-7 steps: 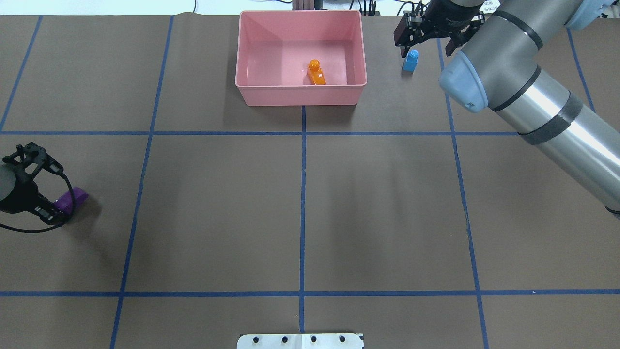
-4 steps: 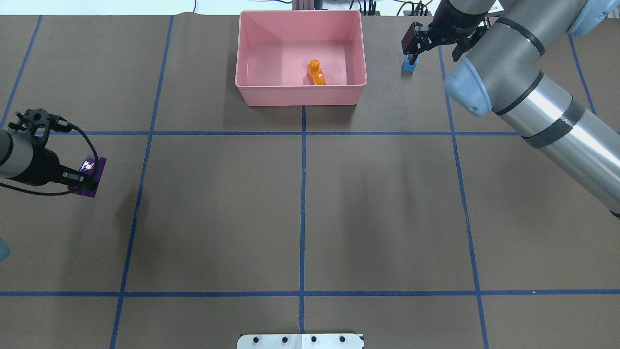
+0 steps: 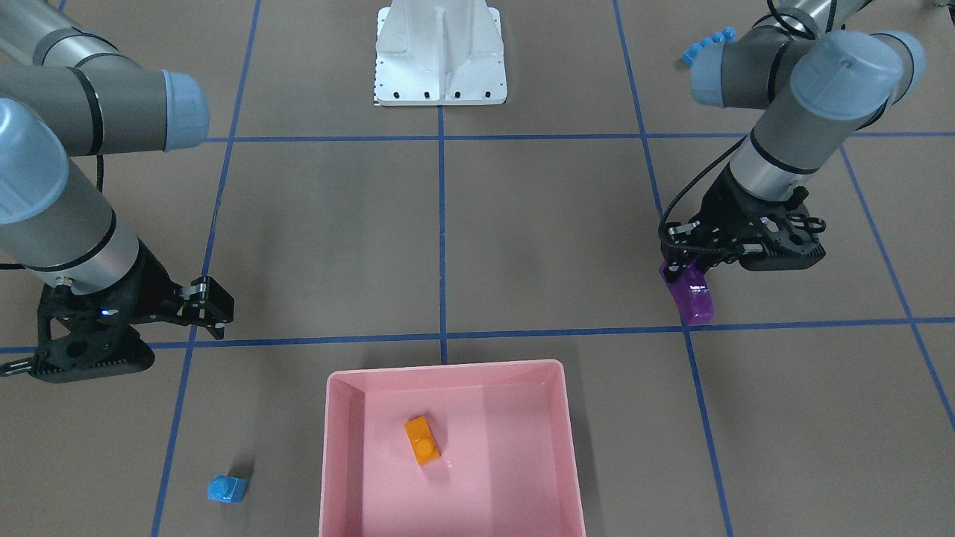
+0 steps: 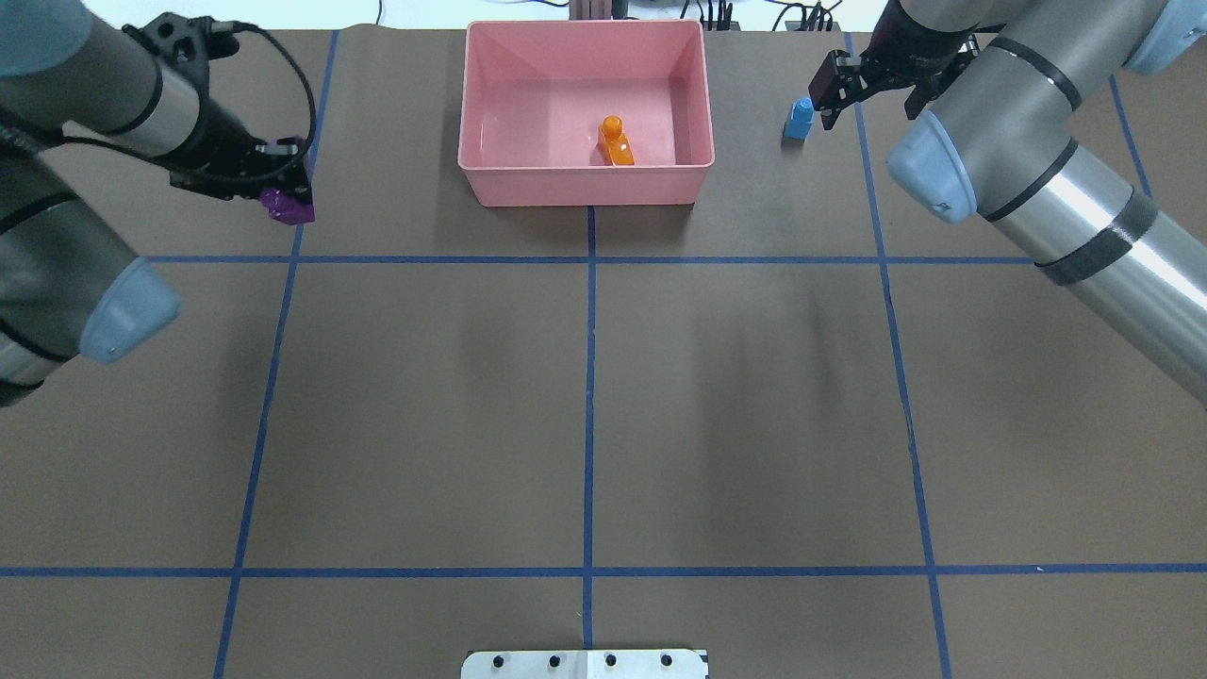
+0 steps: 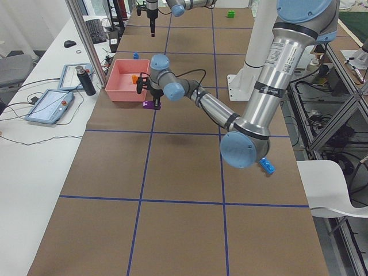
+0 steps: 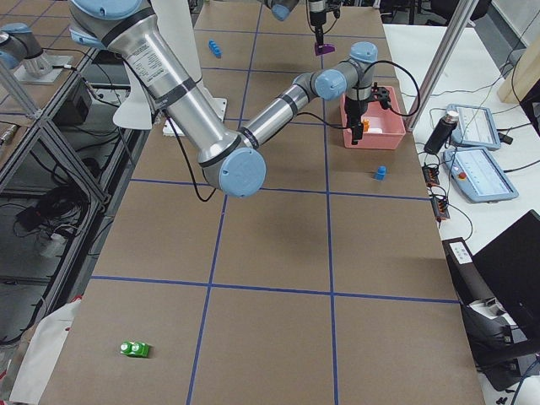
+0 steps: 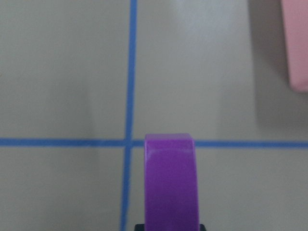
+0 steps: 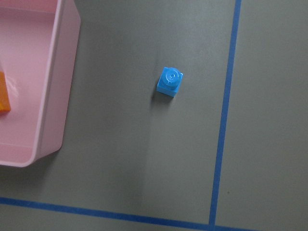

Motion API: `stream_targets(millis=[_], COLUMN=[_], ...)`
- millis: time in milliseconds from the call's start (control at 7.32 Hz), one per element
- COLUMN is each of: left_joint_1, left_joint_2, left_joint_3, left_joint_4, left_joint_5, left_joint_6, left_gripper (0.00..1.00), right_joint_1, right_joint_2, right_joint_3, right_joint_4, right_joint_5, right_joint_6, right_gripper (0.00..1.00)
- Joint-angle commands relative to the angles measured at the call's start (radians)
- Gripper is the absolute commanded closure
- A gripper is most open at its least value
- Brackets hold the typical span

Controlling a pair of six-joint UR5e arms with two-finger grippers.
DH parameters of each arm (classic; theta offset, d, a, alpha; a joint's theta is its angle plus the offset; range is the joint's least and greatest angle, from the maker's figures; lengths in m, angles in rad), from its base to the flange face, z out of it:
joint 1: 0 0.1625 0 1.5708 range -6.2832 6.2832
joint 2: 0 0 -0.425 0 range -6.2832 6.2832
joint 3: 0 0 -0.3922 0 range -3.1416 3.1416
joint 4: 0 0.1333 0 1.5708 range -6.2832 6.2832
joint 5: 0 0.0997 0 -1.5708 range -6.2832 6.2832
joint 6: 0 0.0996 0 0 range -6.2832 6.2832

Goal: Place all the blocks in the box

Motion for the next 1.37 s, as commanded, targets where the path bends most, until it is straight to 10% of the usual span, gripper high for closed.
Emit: stream_targets(millis=[0,410,683,819,956,1229], left_joint_1=[-0.012,0.008,0.063,0.090,0.116,0.164], left_joint_2=[-0.293,-0.604,-0.618,-0.625,-0.625,-0.623], left_joint_3=[0.268,0.758,0.823,0.824,0.824,0.815], left_joint_4=[0.047,-0.151,-0.211,-0.218,-0.237,-0.245], left_joint_5=[-0.001,0.098,0.178,0.181,0.189,0.287], left_joint_6=[-0.067,-0.200,-0.240,-0.245,-0.243,-0.224], left_gripper=[1.00,1.00,1.00,0.79,0.14,0.00], right_joint_1=[0.022,0.061,0.096,0.101,0.099,0.082], right_joint_2=[0.000,-0.009,-0.089,-0.145,-0.144,-0.035], right_joint_3=[-0.186,-0.277,-0.212,-0.164,-0.173,-0.309], right_joint_4=[0.217,0.330,0.332,0.330,0.329,0.330], right_joint_5=[0.003,0.049,0.100,0.100,0.089,0.077], right_joint_6=[-0.006,-0.035,-0.043,-0.054,-0.064,-0.051], right_gripper=[0.00,0.01,0.01,0.01,0.01,0.01])
